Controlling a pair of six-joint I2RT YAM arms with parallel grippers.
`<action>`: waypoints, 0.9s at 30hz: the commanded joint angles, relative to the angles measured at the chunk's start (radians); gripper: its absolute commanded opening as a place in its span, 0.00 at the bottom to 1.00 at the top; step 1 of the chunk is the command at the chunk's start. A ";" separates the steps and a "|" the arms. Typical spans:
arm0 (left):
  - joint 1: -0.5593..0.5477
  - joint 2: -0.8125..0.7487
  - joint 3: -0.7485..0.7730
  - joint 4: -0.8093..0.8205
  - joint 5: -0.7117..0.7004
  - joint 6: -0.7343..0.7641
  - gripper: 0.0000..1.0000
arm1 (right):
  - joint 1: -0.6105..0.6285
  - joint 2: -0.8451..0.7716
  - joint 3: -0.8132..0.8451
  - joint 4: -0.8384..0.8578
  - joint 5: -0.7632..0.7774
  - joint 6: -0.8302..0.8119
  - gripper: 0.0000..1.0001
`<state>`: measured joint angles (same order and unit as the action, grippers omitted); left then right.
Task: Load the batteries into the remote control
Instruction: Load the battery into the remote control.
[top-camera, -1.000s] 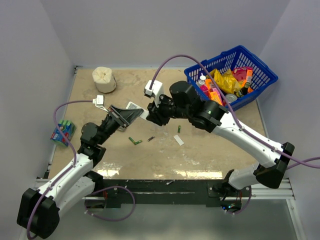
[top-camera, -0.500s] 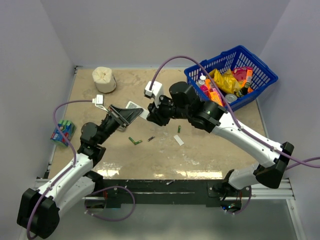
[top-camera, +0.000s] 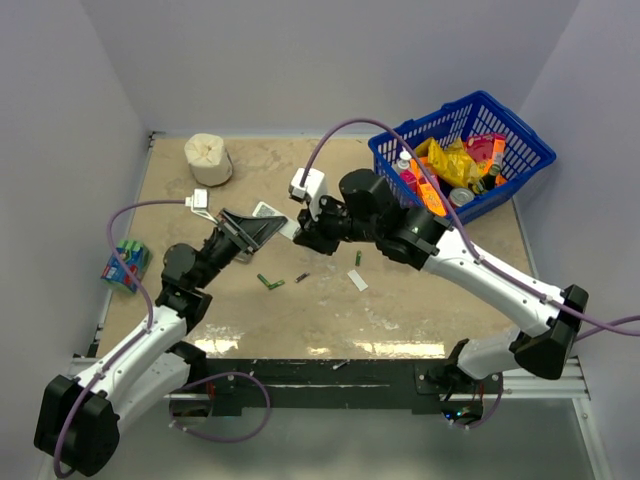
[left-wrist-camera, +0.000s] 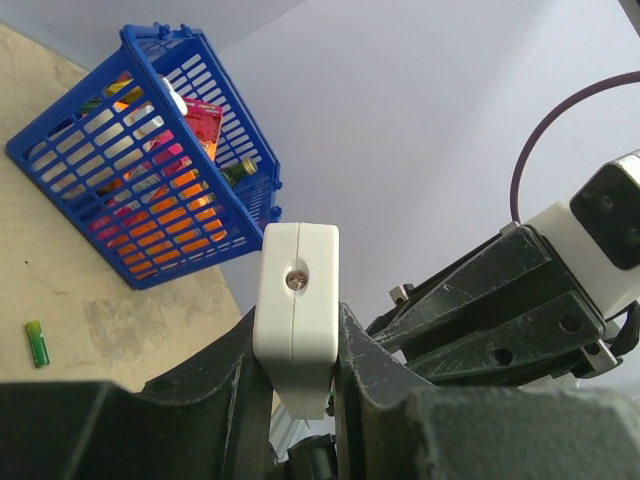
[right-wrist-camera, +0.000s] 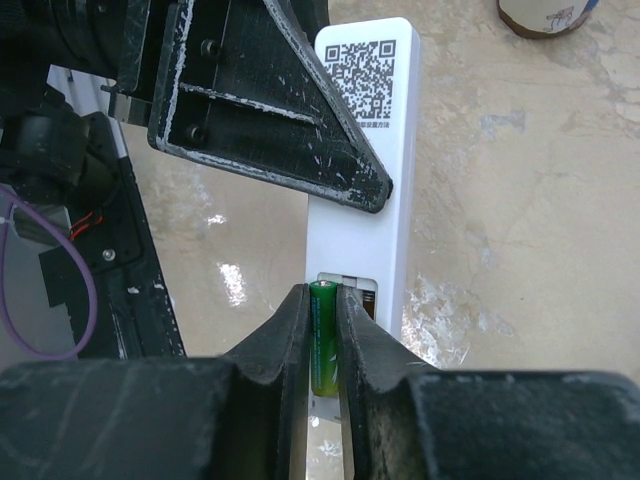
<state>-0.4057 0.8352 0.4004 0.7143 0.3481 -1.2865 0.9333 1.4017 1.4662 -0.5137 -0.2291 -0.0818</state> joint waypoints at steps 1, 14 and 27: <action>0.002 -0.010 0.057 0.135 -0.008 -0.033 0.00 | -0.011 -0.027 -0.055 0.012 -0.019 -0.012 0.11; 0.002 0.013 0.040 0.189 0.008 -0.083 0.00 | -0.074 -0.144 -0.242 0.300 -0.070 0.059 0.07; 0.002 0.019 0.044 0.172 0.005 -0.079 0.00 | -0.087 -0.196 -0.325 0.558 -0.136 0.114 0.01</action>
<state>-0.4057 0.8654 0.4004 0.8005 0.3428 -1.3449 0.8558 1.2217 1.1488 -0.0570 -0.3374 0.0082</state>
